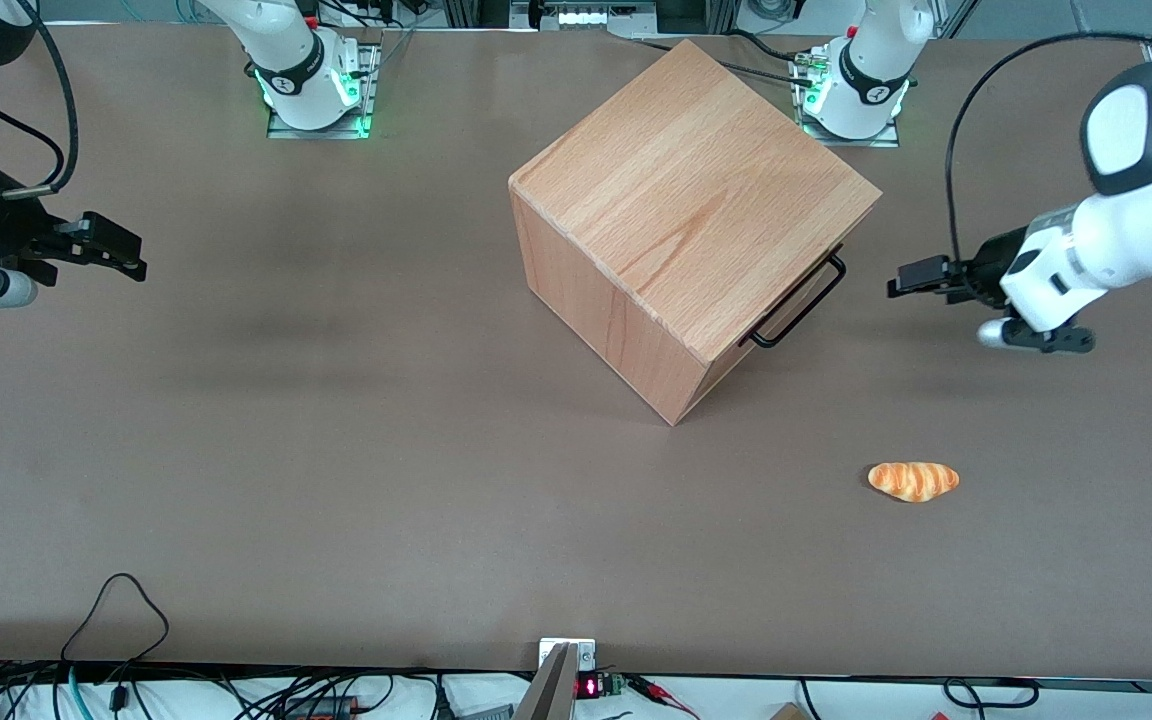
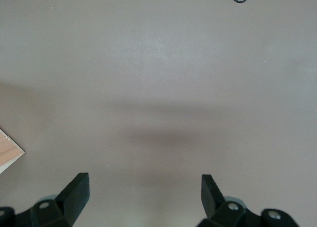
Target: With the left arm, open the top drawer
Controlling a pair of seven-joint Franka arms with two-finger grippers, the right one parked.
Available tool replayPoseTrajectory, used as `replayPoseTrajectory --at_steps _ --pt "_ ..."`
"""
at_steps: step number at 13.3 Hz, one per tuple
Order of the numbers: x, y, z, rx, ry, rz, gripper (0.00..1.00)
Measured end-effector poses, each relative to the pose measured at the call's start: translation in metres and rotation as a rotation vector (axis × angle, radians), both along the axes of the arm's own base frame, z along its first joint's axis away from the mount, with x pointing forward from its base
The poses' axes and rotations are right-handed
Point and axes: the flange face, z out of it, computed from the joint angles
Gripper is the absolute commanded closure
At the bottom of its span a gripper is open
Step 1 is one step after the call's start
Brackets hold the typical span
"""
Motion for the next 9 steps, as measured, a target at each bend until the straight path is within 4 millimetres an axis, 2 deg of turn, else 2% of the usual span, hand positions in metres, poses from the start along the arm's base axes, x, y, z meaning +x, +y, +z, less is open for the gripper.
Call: replayPoseTrajectory --at_steps 5,9 --pt "0.001 -0.024 -0.018 -0.073 -0.057 -0.114 0.00" --pt "-0.001 -0.057 -0.031 -0.081 -0.082 -0.194 0.00"
